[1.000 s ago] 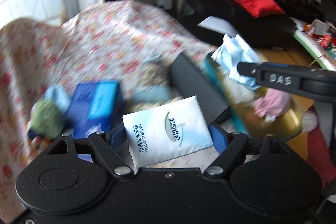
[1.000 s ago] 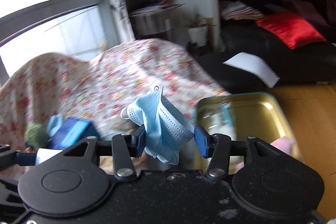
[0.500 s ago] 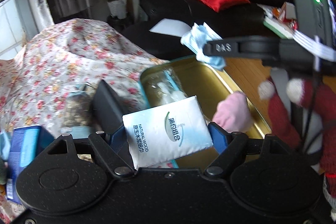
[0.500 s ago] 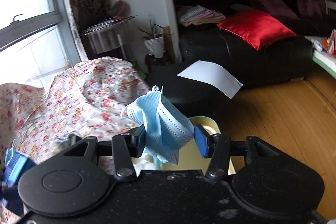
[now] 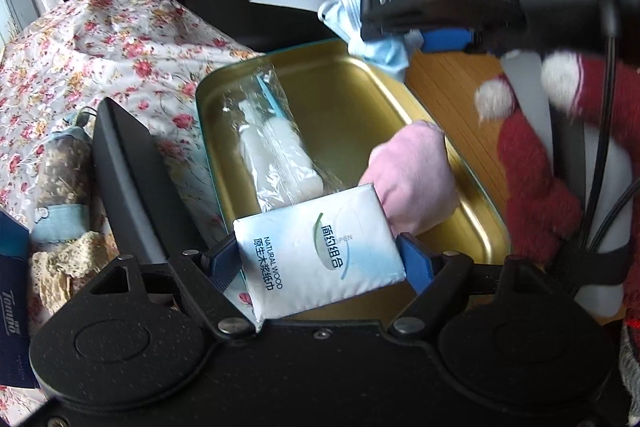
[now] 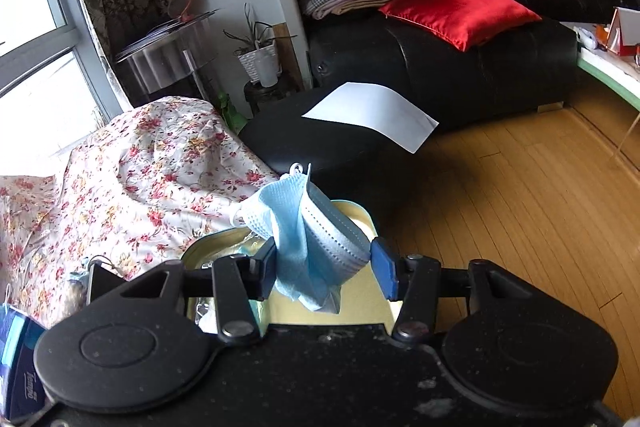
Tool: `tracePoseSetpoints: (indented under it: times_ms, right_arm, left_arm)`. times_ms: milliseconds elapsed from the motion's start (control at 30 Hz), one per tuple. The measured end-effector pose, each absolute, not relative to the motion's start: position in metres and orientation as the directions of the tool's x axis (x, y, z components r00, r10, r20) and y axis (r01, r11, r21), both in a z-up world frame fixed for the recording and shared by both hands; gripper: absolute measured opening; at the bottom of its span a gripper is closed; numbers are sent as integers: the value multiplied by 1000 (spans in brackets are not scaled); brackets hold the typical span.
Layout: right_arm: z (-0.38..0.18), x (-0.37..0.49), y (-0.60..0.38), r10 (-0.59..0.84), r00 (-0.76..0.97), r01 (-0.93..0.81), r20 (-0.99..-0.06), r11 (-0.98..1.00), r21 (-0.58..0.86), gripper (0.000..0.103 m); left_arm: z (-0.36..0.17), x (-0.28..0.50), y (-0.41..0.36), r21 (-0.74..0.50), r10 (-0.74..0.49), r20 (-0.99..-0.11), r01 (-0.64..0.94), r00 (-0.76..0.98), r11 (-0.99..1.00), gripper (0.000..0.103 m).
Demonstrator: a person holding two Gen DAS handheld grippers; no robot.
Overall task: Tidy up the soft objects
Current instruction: 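Carry the mask and tissue pack to the gold tray and release them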
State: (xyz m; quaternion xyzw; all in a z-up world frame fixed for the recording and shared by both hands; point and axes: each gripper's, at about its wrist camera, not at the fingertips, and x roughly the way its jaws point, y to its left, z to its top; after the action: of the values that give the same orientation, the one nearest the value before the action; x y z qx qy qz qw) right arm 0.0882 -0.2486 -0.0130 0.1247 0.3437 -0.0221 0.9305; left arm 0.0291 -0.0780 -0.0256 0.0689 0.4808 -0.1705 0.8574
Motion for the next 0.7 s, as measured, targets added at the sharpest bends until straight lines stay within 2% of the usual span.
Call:
tracePoseSetpoints:
  times_ms: [167, 233, 267, 300, 333, 367, 433, 700]
  right_arm:
    - [-15, 92, -247, 54, 754, 117, -655, 970, 214, 50]
    - [-15, 91, -245, 56, 755, 113, -654, 970, 214, 54]
    - [-14, 90, -245, 53, 756, 116, -652, 970, 212, 59]
    - [-14, 89, -246, 52, 756, 116, -652, 971, 211, 75]
    - [-14, 88, -245, 52, 758, 116, -650, 970, 212, 82]
    - [-13, 88, -246, 48, 764, 117, -643, 970, 212, 84]
    - [-12, 87, -245, 49, 767, 112, -640, 972, 208, 84]
    - [-14, 89, -250, 42, 760, 129, -648, 968, 214, 85]
  left_arm:
    - [-35, 31, -76, -47, -209, -866, 341, 455, 939, 78]
    - [-38, 32, -75, -56, -207, -872, 330, 444, 943, 78]
    - [-39, 32, -75, -60, -207, -874, 325, 439, 944, 78]
    - [-40, 32, -75, -62, -207, -877, 323, 434, 944, 78]
    - [-41, 32, -75, -64, -206, -879, 321, 430, 945, 79]
    - [-42, 33, -75, -64, -205, -880, 320, 428, 945, 81]
    - [-42, 32, -75, -64, -204, -879, 318, 430, 946, 85]
    - [-42, 34, -74, -63, -201, -880, 313, 431, 948, 86]
